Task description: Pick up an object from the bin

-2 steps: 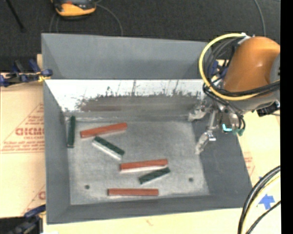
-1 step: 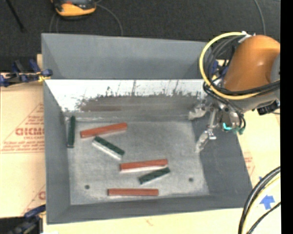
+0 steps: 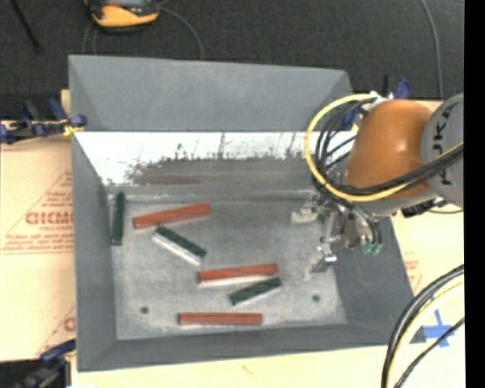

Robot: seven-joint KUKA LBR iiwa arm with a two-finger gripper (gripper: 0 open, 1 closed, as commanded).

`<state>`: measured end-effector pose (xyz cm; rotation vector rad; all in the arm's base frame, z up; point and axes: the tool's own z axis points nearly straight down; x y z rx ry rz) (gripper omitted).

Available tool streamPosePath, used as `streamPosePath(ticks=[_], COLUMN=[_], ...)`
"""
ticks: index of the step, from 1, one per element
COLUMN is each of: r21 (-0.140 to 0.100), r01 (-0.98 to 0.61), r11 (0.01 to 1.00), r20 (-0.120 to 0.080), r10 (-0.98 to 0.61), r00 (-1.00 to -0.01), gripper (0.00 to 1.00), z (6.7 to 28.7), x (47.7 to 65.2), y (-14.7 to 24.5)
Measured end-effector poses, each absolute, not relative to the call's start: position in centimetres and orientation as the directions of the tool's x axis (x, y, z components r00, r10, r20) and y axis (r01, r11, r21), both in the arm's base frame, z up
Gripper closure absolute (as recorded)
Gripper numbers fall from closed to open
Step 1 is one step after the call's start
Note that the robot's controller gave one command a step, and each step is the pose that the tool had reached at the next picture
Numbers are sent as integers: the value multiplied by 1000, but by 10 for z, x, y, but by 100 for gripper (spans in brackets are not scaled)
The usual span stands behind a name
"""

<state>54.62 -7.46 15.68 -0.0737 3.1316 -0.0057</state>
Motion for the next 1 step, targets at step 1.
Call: streamPosePath(ticks=[1], r21=[-2], r01=[-129], r11=[992], r20=[-6], r10=[-129], r00=[-992], gripper=[0], z=[103], x=[532], y=[-55])
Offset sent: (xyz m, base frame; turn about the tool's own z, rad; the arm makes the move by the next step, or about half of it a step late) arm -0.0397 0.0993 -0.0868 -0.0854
